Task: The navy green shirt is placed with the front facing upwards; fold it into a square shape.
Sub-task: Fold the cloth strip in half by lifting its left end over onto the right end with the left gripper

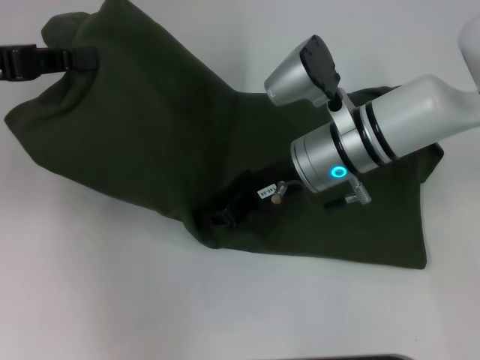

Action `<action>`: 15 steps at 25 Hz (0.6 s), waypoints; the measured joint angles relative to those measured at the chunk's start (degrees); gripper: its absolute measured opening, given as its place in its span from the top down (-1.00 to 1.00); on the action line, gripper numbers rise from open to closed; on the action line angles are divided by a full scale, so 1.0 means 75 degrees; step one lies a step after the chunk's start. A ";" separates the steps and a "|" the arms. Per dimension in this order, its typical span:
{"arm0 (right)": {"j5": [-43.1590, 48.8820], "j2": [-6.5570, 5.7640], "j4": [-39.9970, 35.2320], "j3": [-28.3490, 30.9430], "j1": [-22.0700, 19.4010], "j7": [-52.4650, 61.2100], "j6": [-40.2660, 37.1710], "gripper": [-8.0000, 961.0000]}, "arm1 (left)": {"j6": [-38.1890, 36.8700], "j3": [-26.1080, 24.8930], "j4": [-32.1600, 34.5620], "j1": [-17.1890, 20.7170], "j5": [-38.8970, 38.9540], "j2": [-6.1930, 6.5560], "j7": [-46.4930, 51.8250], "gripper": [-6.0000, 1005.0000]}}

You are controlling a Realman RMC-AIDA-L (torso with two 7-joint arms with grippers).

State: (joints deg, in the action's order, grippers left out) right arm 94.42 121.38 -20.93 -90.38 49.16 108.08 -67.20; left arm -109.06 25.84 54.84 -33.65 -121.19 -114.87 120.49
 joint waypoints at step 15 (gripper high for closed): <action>-0.0073 -0.0137 -0.0239 -0.0181 -0.0578 0.0005 -0.0207 0.85 | 0.0009 -0.0012 0.0000 0.0067 0.0000 -0.0011 -0.0023 0.79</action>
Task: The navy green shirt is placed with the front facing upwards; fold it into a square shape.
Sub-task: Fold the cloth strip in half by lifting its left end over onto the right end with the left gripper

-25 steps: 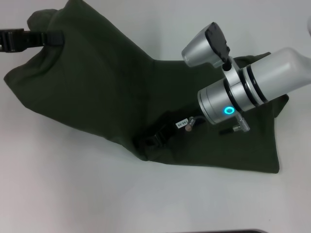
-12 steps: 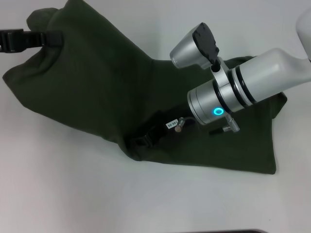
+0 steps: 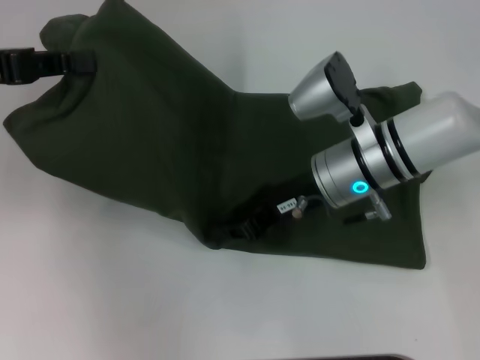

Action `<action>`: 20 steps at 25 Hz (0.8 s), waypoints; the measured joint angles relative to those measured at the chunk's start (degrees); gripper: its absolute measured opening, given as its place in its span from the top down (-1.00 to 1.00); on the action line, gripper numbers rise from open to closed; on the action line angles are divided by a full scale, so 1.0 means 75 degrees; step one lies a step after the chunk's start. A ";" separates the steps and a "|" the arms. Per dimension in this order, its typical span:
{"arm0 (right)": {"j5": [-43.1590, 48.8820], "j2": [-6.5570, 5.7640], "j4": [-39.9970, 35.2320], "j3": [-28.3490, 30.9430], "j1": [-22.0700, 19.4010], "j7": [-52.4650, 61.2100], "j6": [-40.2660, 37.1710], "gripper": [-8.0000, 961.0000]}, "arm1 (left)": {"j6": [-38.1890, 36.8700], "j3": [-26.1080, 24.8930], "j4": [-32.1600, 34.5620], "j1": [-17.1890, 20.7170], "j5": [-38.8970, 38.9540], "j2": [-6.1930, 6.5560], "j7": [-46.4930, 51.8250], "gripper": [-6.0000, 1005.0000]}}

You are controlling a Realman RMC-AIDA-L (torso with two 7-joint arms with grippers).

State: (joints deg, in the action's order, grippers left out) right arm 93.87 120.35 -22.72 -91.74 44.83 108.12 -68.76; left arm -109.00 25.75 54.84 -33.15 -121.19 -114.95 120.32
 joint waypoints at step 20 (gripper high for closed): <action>0.0135 0.0025 -0.0128 -0.0042 0.0004 0.0220 0.0369 0.85 | 0.0025 0.0000 -0.0012 -0.0008 0.0015 -0.0025 -0.0009 0.78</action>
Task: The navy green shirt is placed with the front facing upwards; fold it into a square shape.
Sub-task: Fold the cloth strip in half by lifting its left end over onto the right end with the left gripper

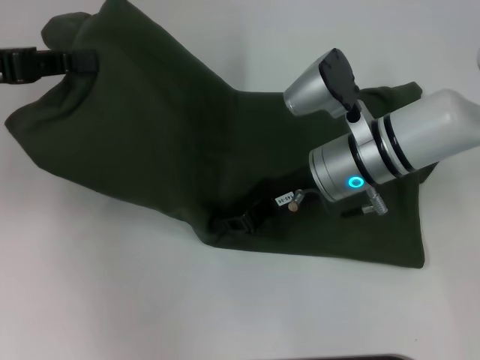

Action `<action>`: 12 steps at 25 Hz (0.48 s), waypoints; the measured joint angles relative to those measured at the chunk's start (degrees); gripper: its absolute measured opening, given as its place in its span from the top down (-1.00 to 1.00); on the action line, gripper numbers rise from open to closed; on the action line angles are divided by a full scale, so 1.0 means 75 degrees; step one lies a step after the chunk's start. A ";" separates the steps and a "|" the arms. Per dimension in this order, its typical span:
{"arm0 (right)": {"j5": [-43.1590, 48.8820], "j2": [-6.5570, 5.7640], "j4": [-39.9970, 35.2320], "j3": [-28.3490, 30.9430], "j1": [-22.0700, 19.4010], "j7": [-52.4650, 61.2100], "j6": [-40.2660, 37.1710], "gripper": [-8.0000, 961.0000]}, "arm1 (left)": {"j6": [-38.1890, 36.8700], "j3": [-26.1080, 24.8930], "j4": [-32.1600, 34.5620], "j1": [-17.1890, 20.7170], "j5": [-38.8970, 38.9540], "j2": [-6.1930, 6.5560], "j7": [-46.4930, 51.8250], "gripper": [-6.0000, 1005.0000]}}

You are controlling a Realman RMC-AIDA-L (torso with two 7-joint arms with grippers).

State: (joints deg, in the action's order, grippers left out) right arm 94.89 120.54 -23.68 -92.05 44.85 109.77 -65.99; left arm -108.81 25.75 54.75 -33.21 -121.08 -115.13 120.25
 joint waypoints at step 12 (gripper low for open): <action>-0.0009 -0.0065 -0.0137 0.0290 -0.0280 -0.0009 -0.0002 0.85 | -0.0269 0.0004 0.0024 0.0010 0.0183 -0.0001 0.0058 0.77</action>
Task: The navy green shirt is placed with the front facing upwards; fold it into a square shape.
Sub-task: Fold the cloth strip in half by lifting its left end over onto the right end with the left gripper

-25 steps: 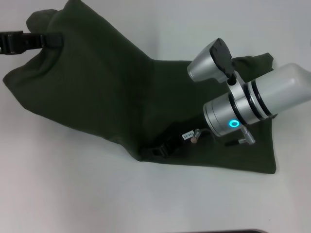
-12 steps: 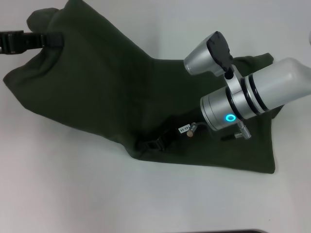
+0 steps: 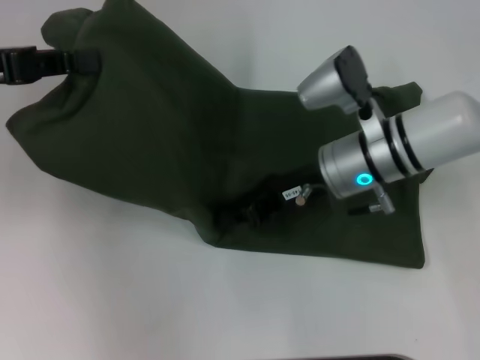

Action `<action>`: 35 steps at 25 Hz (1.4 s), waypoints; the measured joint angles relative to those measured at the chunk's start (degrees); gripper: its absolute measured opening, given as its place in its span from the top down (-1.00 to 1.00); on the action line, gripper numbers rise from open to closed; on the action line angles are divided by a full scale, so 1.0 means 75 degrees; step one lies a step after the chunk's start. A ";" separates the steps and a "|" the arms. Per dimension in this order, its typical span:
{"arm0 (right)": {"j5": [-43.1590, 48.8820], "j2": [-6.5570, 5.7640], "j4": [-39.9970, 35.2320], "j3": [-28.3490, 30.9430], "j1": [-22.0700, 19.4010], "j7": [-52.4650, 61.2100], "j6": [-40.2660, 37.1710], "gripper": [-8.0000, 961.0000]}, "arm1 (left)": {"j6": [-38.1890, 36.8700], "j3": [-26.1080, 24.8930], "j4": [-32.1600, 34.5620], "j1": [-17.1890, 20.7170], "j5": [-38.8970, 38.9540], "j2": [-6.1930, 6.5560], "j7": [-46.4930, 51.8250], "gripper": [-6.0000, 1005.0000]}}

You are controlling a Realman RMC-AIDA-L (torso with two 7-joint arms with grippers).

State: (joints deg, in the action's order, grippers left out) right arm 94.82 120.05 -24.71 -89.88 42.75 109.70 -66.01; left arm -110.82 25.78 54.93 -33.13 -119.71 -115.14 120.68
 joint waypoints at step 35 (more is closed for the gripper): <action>0.0060 -0.0848 -0.1352 0.4730 -0.2651 -0.0700 -0.1500 0.85 | 0.0392 0.0698 -0.1225 -0.1451 0.0296 -0.1135 0.0003 0.74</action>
State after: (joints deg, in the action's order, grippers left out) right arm 95.27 113.70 -34.86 -54.40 22.87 104.45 -77.26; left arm -107.88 31.01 45.75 -44.02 -117.49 -123.66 120.71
